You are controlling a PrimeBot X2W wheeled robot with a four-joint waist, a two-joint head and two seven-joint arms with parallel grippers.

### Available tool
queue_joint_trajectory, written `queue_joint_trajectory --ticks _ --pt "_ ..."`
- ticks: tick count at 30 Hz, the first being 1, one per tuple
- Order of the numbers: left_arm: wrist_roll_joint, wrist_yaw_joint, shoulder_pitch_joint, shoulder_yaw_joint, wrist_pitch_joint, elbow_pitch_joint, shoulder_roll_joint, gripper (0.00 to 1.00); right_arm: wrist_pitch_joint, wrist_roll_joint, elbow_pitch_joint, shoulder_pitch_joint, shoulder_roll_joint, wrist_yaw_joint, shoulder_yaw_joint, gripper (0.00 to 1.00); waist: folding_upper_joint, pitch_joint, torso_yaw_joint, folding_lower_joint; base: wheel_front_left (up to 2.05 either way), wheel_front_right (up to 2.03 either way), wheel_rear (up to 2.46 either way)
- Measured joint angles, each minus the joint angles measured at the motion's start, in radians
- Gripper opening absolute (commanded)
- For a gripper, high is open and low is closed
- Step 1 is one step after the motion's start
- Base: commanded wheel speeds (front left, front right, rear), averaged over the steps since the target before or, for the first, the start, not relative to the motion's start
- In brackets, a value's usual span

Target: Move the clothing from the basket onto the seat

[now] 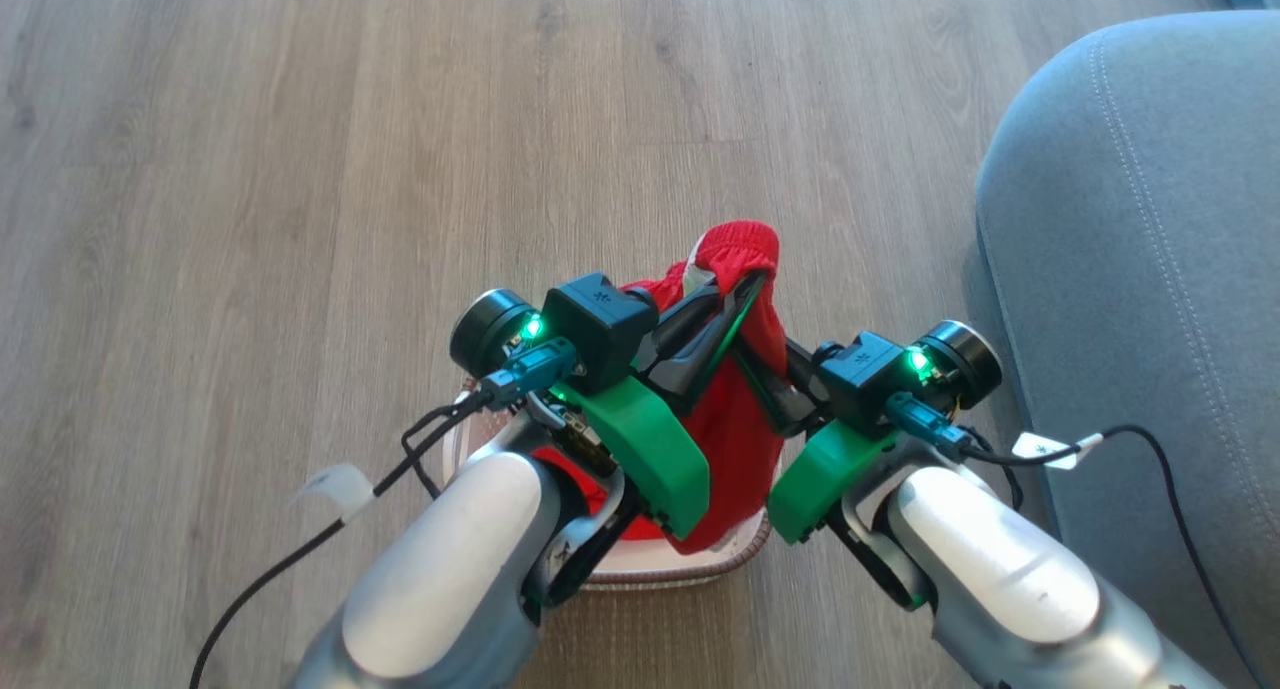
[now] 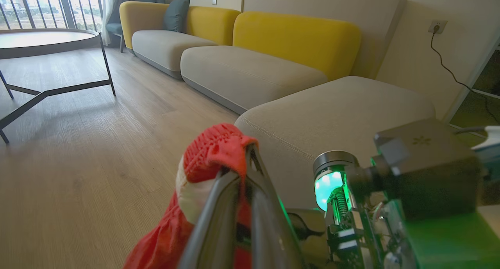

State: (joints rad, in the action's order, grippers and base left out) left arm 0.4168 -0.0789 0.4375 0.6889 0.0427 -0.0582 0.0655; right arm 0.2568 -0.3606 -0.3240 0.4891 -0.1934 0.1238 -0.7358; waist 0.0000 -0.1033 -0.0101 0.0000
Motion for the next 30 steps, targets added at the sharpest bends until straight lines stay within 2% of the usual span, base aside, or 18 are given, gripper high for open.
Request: queue_joint_trajectory --ticks 2,3,4,5,12,21,30 --pt "0.000 0.000 0.000 0.000 0.000 0.000 0.000 0.48 0.000 0.000 0.002 0.000 -0.002 0.000 0.006 0.00 0.0000 -0.002 -0.003 0.0000 0.00 0.00 0.00" --pt "0.000 0.000 0.000 0.000 -0.002 0.000 0.001 0.75 0.000 0.000 0.004 0.000 -0.003 0.000 0.010 0.00 0.0000 -0.002 -0.005 0.0000 0.00 0.00 0.00" --pt "0.000 0.000 0.000 0.000 -0.003 -0.001 0.001 0.93 0.000 0.000 0.007 -0.001 -0.004 0.000 0.018 0.00 0.0000 -0.003 -0.007 0.0000 0.00 0.00 0.00" --pt "0.000 0.000 0.000 0.001 -0.007 -0.002 0.001 1.00 0.000 0.000 0.011 -0.001 -0.006 0.000 0.025 0.00 0.0000 -0.003 -0.009 0.0000 0.00 0.00 0.00" --pt "0.000 0.001 -0.001 0.001 -0.038 -0.030 0.014 1.00 0.000 0.000 0.044 -0.008 -0.046 0.000 0.096 0.00 0.0000 -0.012 -0.035 0.0000 0.00 0.00 0.00" --pt "0.000 0.002 -0.007 0.005 -0.072 -0.069 0.026 1.00 0.000 0.000 0.099 -0.063 -0.105 0.000 0.200 0.00 0.0000 -0.029 -0.105 0.0000 0.00 0.00 0.00" --pt "0.010 0.008 -0.027 0.028 -0.090 -0.086 0.026 1.00 0.000 0.000 0.138 -0.090 -0.138 0.000 0.270 0.00 0.0000 -0.038 -0.217 0.0000 0.00 0.00 0.00"
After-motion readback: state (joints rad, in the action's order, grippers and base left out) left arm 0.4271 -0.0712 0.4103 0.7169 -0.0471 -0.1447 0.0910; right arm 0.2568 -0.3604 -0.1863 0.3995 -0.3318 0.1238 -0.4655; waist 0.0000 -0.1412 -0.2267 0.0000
